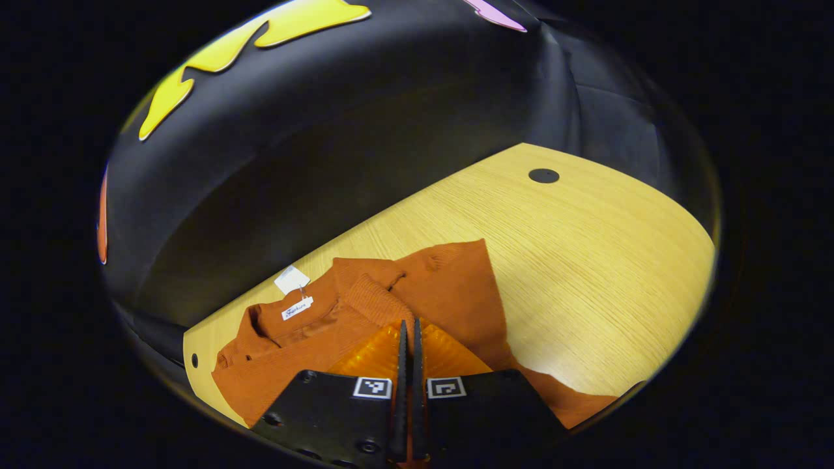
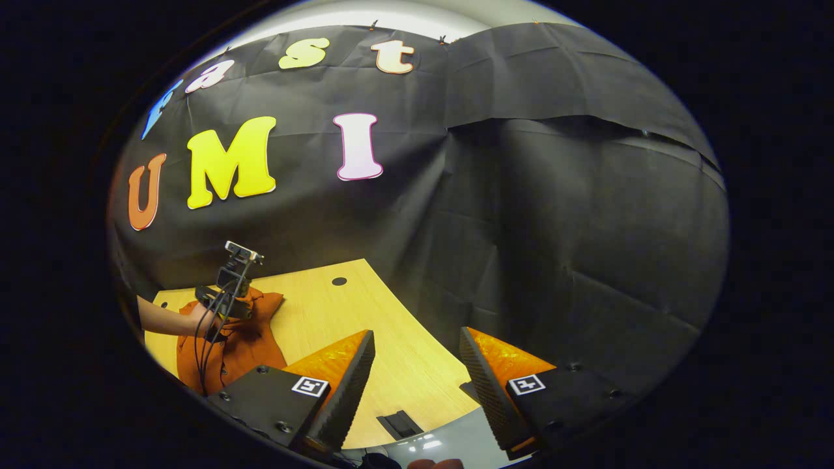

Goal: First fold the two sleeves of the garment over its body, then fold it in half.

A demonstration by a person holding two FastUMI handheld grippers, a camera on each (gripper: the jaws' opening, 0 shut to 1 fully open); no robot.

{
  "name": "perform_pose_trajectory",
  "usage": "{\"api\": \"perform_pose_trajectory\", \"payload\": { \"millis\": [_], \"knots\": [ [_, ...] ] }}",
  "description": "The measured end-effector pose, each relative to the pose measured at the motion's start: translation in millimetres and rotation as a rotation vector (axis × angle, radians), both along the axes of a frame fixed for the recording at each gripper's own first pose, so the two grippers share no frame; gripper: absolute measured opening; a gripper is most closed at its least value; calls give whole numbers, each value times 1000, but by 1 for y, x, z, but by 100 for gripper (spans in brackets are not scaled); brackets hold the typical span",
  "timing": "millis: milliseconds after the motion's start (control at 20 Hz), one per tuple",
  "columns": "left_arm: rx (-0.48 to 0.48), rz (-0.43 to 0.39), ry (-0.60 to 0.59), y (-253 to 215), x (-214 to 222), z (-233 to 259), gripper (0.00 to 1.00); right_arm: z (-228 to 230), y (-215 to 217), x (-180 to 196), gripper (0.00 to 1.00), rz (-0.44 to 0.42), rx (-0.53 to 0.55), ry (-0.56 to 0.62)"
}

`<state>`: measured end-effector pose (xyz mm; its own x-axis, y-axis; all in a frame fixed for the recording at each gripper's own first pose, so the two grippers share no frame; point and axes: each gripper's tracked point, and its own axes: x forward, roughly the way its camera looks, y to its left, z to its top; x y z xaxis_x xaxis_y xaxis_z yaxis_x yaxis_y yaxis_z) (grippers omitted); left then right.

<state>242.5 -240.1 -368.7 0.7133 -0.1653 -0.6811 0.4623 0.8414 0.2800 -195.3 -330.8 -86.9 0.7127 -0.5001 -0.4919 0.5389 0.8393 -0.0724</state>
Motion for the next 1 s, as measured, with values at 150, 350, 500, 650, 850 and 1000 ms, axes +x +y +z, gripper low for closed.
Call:
{"api": "perform_pose_trajectory", "payload": {
  "millis": [150,350,500,650,850,1000],
  "knots": [
    [-121,-38,19,-28,-10,5,11,5,3,12,84,37,-16,-4],
    [-138,-57,22,-36,-28,23,70,6,20,34,84,97,-8,-24],
    [-198,-14,-47,-23,-33,62,90,11,38,57,84,161,-14,-53],
    [-277,10,-192,-1,-31,141,94,26,65,99,84,232,3,-120],
    [-349,26,-437,46,-47,279,98,57,125,171,85,374,33,-250],
    [-403,97,-540,84,-72,353,99,81,176,212,84,486,58,-333]
  ]
}}
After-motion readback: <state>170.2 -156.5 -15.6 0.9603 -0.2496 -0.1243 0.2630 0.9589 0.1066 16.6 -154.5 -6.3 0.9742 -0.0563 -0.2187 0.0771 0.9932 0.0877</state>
